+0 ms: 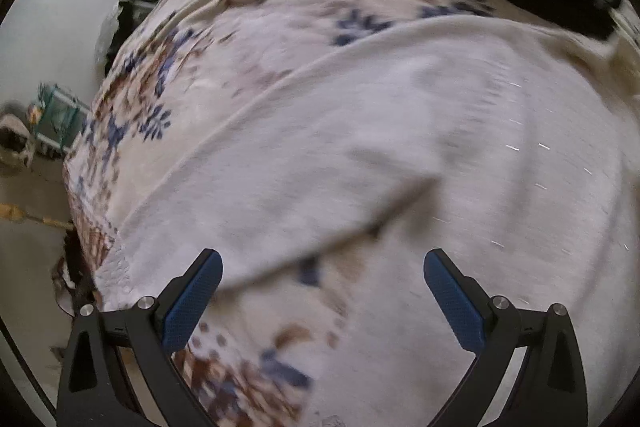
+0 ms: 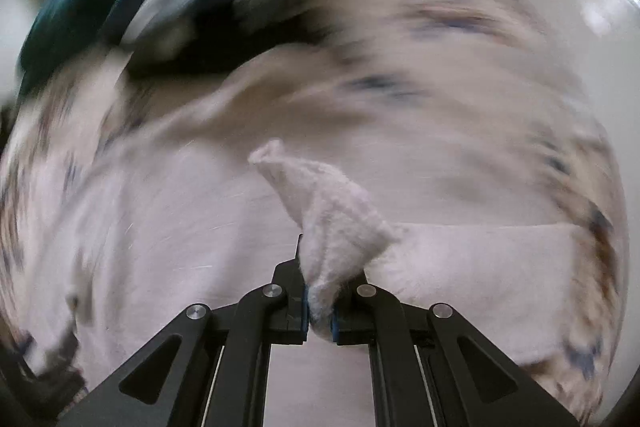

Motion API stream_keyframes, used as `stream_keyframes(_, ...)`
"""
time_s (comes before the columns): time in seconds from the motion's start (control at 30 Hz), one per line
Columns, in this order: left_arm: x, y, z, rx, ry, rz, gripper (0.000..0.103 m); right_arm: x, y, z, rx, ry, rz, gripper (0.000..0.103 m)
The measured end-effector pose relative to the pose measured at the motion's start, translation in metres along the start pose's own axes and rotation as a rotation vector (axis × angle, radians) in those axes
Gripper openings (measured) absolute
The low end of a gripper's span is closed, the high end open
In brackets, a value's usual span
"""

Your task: Fold small clothes

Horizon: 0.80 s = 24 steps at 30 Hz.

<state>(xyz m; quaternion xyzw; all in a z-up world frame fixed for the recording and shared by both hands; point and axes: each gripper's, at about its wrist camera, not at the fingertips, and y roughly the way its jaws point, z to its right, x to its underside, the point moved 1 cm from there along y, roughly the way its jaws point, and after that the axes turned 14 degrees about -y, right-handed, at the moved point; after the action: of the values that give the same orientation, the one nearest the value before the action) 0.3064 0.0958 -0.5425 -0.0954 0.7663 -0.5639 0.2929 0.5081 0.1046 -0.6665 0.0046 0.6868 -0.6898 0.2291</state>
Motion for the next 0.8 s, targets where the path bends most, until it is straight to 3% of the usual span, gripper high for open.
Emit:
stream_keyframes(0.1, -0.01, 0.024, -0.019, 0.018, -0.035, 0.002, 0.103, -0.02, 0.029, -0.091, 0.0, -0.19, 0.024, 0.007)
stream_keyframes(0.2, -0.016, 0.041, -0.035, 0.034, -0.07, -0.021, 0.103, -0.034, 0.04, -0.147, -0.006, -0.268, 0.033, 0.007)
stream_keyframes(0.37, -0.024, 0.054, -0.051, 0.093, -0.122, -0.056, 0.103, -0.031, 0.04, -0.207, -0.02, -0.334, 0.006, 0.007)
stream_keyframes(0.43, -0.027, 0.055, -0.058, 0.111, -0.136, -0.068, 0.103, -0.026, 0.04, -0.225, -0.03, -0.343, -0.028, 0.013)
stream_keyframes(0.47, -0.029, 0.054, -0.062, 0.127, -0.147, -0.073, 0.103, -0.028, 0.044, -0.224, -0.062, -0.312, -0.059, 0.016)
stream_keyframes(0.53, -0.031, 0.046, -0.076, 0.163, -0.182, -0.083, 0.103, -0.017, 0.034, -0.21, -0.185, -0.226, -0.081, 0.045)
stream_keyframes(0.6, -0.03, 0.035, -0.095, 0.201, -0.217, -0.088, 0.103, -0.016, 0.019, -0.183, -0.283, -0.113, -0.058, 0.064)
stream_keyframes(0.67, -0.024, 0.024, -0.125, 0.217, -0.254, -0.123, 0.103, -0.011, 0.005, -0.159, -0.29, -0.045, -0.05, 0.07)
stream_keyframes(0.8, -0.004, 0.02, -0.192, 0.23, -0.389, -0.228, 0.103, 0.011, -0.015, -0.108, -0.222, 0.087, -0.088, 0.071)
